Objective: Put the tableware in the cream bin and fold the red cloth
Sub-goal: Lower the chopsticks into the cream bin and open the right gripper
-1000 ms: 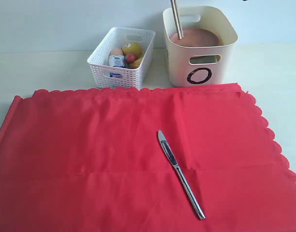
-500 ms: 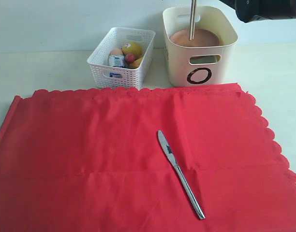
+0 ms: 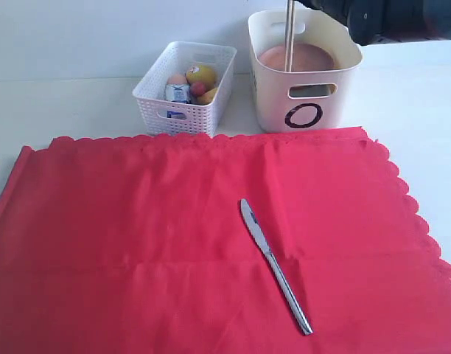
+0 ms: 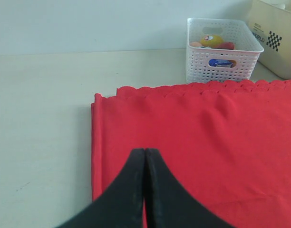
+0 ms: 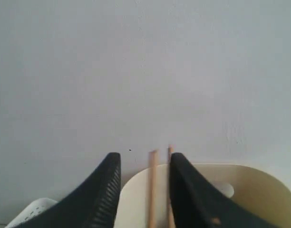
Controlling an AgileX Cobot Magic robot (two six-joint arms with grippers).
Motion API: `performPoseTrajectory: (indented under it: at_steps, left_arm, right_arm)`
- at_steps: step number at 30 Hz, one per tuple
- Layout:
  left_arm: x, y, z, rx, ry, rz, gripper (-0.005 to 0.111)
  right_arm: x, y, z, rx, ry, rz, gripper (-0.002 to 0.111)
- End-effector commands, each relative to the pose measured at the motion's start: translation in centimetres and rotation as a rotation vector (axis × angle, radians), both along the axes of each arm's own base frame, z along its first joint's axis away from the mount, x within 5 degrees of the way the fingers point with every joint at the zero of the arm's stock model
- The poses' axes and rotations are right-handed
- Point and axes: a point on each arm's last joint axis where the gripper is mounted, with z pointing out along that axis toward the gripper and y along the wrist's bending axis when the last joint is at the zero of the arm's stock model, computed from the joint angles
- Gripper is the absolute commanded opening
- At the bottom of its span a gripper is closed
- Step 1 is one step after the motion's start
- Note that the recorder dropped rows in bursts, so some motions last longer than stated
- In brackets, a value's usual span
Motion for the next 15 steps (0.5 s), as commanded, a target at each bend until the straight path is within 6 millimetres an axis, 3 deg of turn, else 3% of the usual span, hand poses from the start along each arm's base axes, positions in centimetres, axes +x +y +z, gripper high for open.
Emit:
performPoseTrajectory:
  at_steps: [1,7,15]
  left_arm:
    - [0.03,-0.01,0.17,-0.005,-0.01,-0.002,0.0]
    - [0.03,-0.01,0.17,-0.005,-0.01,-0.002,0.0]
    - [0.03,-0.01,0.17,-0.005,-0.01,-0.002,0.0]
  right_arm:
    - [0.09,-0.19,0.48,-0.006,-0.022,-0.005,0.046]
    - [0.09,-0.19,0.48,-0.006,-0.022,-0.005,0.054]
    - [0.02,-0.15,0.02,-0.011,0.029,0.0,0.054]
